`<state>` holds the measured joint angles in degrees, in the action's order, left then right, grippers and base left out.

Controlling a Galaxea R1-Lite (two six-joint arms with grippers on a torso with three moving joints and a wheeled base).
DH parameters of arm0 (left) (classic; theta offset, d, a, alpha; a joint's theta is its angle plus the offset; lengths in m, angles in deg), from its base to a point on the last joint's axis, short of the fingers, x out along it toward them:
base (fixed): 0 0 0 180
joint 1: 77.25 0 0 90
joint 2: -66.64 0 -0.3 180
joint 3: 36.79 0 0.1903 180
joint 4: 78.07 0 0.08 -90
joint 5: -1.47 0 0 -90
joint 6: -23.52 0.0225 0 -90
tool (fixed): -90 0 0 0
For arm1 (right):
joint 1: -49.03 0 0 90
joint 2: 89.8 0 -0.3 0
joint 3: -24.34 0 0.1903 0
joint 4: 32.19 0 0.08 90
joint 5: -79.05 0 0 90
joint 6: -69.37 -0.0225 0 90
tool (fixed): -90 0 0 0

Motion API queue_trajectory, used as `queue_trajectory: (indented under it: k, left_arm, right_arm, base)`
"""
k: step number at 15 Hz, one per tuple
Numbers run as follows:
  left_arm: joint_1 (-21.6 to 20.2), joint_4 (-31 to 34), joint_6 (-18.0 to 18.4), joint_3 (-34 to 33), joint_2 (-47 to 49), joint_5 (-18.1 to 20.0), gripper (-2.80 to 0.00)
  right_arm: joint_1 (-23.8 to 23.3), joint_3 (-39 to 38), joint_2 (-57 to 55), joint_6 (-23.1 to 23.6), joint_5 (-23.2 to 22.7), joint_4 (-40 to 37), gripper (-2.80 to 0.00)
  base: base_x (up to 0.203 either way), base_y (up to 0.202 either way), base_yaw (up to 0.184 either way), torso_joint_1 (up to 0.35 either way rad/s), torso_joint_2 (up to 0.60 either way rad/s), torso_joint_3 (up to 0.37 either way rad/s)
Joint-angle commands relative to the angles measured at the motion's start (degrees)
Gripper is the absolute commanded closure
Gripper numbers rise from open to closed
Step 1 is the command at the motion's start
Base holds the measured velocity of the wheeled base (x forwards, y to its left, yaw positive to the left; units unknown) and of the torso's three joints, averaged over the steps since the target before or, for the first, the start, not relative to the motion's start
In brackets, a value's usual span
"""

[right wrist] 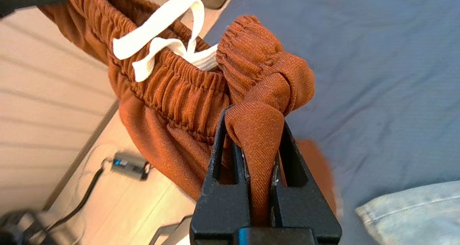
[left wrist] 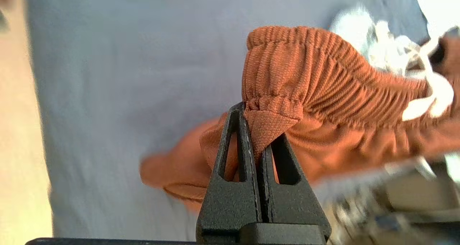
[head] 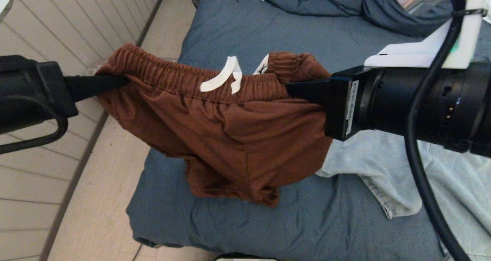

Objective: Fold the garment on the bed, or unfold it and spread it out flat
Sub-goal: Unford the brown shorts

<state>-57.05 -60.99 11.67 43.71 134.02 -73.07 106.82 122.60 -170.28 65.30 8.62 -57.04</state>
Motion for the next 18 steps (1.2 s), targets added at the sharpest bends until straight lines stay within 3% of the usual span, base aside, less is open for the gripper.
queue_trajectory:
  k: [1, 4, 6, 8, 11, 14, 18]
  left_arm:
    - [0.0, 3.1, -0.1, -2.9, -3.6, 1.0, 0.0]
    - [0.2, 4.2, 1.6, -6.9, -4.1, 1.1, 0.0]
    - [1.5, 9.1, 1.7, -6.8, -4.6, 1.2, 0.0]
    - [2.7, 14.7, 1.6, -5.4, -5.9, 1.4, 0.0]
    - [7.0, 25.8, 1.5, -1.1, -10.1, 1.4, 0.0]
    - [8.4, 36.9, 1.2, 5.2, -11.9, 2.7, 0.0]
    - [8.5, 47.5, 1.0, 11.4, -11.3, 7.9, 0.0]
  right_arm:
    - [2.0, -0.4, 0.9, -1.7, 0.0, -3.3, 0.0]
    - [3.6, 0.2, -0.5, -6.3, -0.5, -7.8, 0.0]
    - [5.1, 1.1, -2.5, -10.1, -1.8, -10.8, 0.0]
    - [6.3, 2.9, -3.2, -13.4, -5.9, -15.9, 0.0]
    - [8.4, 7.5, -3.1, -19.8, -14.6, -26.5, 0.0]
    - [8.8, 8.3, -2.5, -21.7, -16.3, -28.3, 0.0]
    - [8.5, 10.4, -2.6, -23.1, -20.1, -32.4, 0.0]
  base:
    - [0.0, 0.0, 0.0, 0.0, 0.0, 0.0]
    - [0.0, 0.0, 0.0, 0.0, 0.0, 0.0]
    - [0.0, 0.0, 0.0, 0.0, 0.0, 0.0]
    - [0.0, 0.0, 0.0, 0.0, 0.0, 0.0]
    - [0.0, 0.0, 0.0, 0.0, 0.0, 0.0]
    - [0.0, 0.0, 0.0, 0.0, 0.0, 0.0]
    - [0.0, 0.0, 0.0, 0.0, 0.0, 0.0]
